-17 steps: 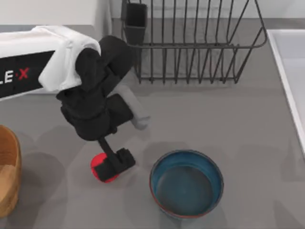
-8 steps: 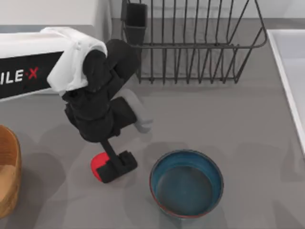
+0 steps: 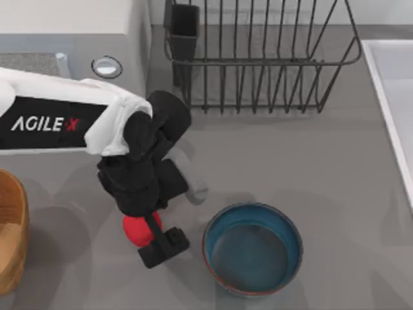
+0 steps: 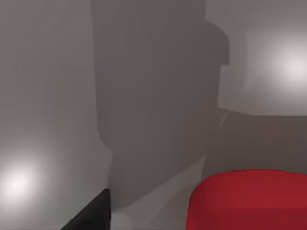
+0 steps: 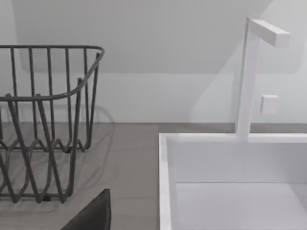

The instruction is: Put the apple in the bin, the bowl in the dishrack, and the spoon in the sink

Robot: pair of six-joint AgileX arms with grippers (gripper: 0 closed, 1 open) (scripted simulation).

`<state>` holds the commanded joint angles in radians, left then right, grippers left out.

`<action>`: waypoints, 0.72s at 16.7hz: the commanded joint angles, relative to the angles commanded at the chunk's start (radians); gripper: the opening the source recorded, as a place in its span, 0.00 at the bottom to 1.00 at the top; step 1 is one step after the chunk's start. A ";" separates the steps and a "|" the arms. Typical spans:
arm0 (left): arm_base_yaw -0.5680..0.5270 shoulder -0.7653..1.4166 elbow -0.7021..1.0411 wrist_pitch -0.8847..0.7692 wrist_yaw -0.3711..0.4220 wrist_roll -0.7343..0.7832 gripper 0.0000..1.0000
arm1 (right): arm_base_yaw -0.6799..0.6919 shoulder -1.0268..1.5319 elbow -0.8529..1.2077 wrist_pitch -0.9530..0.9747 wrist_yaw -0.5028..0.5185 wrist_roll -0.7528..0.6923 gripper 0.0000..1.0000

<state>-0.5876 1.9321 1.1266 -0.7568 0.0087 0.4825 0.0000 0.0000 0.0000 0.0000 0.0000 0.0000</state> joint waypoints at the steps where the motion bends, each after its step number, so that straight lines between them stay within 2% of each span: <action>1: 0.000 0.008 -0.009 0.017 0.000 0.000 1.00 | 0.000 0.000 0.000 0.000 0.000 0.000 1.00; 5: 0.000 0.012 -0.013 0.025 0.000 0.000 1.00 | 0.000 0.000 0.000 0.000 0.000 0.000 1.00; 12: 0.000 0.012 -0.013 0.025 0.000 0.000 0.47 | 0.000 0.000 0.000 0.000 0.000 0.000 1.00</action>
<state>-0.5879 1.9437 1.1131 -0.7320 0.0088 0.4826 0.0000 0.0000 0.0000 0.0000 0.0000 0.0000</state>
